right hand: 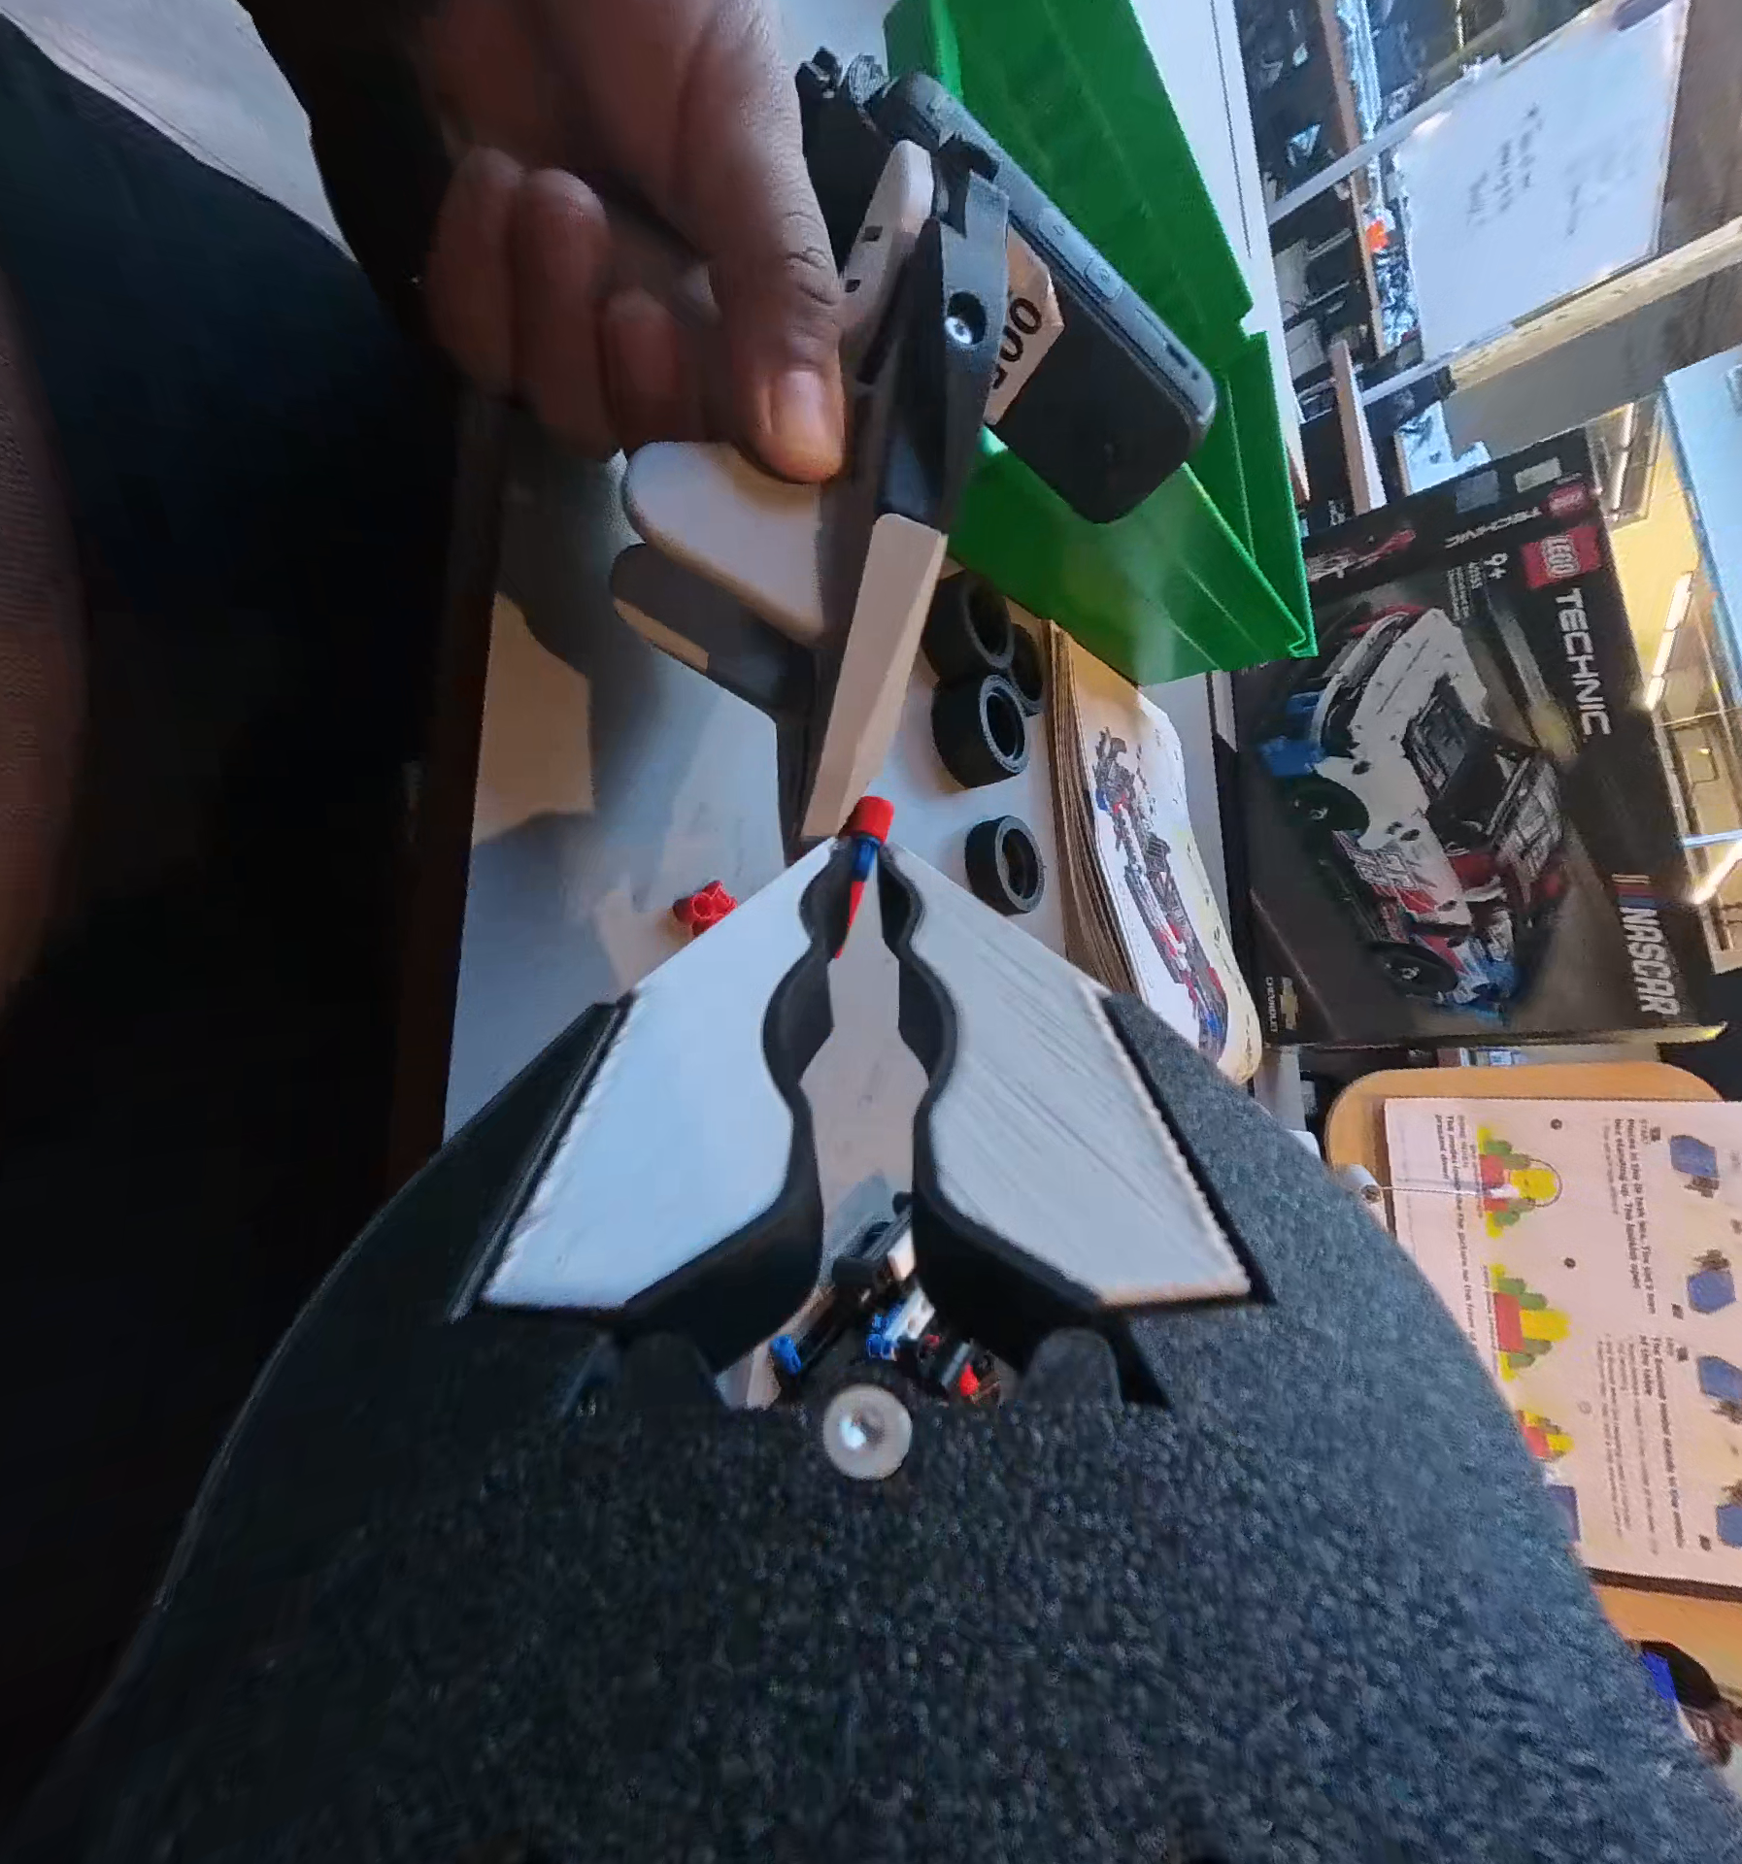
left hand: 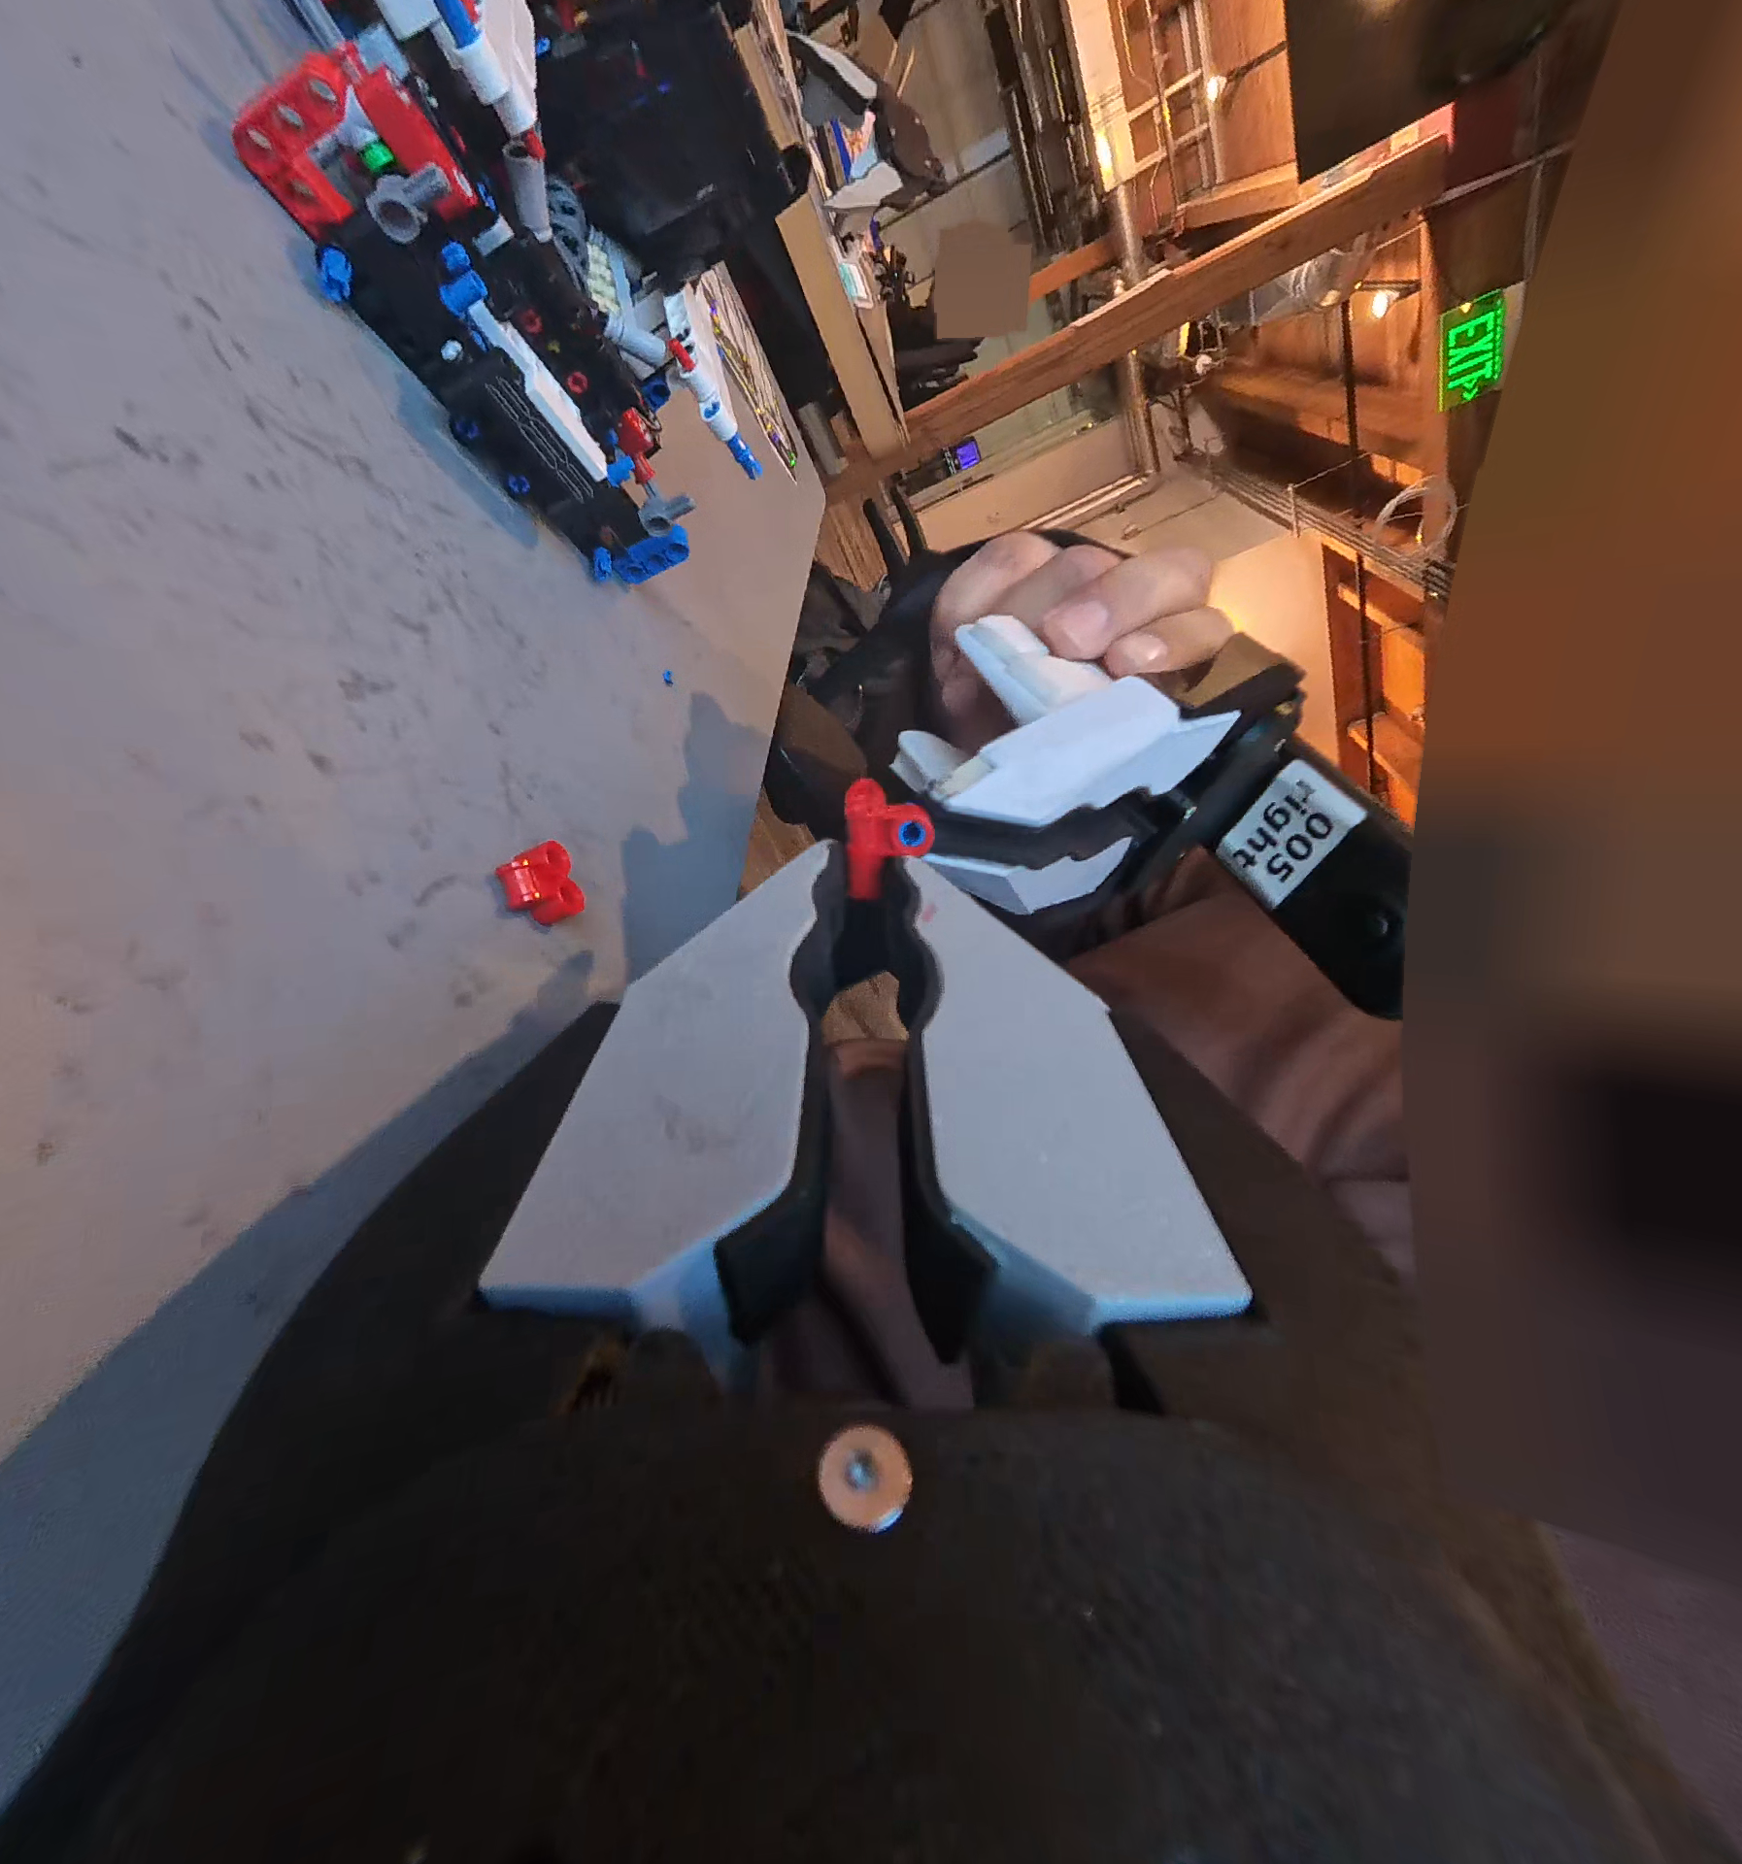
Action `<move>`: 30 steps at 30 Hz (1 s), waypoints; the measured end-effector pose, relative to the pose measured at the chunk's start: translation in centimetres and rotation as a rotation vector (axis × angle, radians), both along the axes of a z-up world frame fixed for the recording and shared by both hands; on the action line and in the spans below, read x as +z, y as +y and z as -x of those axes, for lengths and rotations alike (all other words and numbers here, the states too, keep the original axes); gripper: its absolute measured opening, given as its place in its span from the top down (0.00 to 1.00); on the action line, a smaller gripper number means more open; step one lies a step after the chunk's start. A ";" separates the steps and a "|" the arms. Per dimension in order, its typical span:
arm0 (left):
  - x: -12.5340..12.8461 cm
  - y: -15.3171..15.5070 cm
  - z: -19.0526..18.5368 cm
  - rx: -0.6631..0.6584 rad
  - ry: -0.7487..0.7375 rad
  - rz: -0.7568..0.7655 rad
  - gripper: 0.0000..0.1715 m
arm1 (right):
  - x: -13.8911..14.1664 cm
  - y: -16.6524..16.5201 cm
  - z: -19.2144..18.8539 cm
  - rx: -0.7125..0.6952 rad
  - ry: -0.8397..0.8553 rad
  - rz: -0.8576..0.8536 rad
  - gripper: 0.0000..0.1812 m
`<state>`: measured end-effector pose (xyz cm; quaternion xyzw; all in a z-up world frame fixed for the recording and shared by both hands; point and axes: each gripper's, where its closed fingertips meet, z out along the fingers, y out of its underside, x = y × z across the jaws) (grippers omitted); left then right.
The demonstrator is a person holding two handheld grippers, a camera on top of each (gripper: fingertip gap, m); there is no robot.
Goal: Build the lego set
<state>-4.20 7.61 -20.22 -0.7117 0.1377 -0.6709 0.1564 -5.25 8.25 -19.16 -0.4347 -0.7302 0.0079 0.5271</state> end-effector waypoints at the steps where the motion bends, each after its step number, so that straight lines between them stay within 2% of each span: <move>1: 0.1 0.0 -0.1 -0.006 -0.004 0.003 0.97 | 0.1 0.0 -0.1 0.007 -0.003 -0.006 0.97; 6: 0.3 -0.2 -0.3 -0.033 -0.046 0.052 0.98 | 0.2 -0.3 -0.2 0.045 -0.055 -0.095 0.99; 9: 0.2 -0.6 -0.4 -0.061 -0.085 0.106 0.97 | 0.1 -0.7 -0.4 0.064 -0.077 -0.089 0.97; 12: 0.4 -0.4 -0.3 -0.060 -0.123 0.136 0.97 | 0.1 -1.0 -0.9 0.074 -0.070 -0.027 0.92; 21: 0.5 -0.7 -0.7 -0.092 -0.112 0.132 0.98 | 0.1 -0.6 -0.8 0.057 -0.076 -0.027 0.97; 24: 0.1 -0.7 -0.8 -0.091 -0.067 0.101 0.98 | -0.3 -0.6 -0.9 0.054 -0.087 0.034 0.97; 30: 0.3 -0.4 -0.6 -0.064 -0.020 0.037 0.97 | -0.1 -0.2 -0.6 0.006 -0.006 0.179 0.98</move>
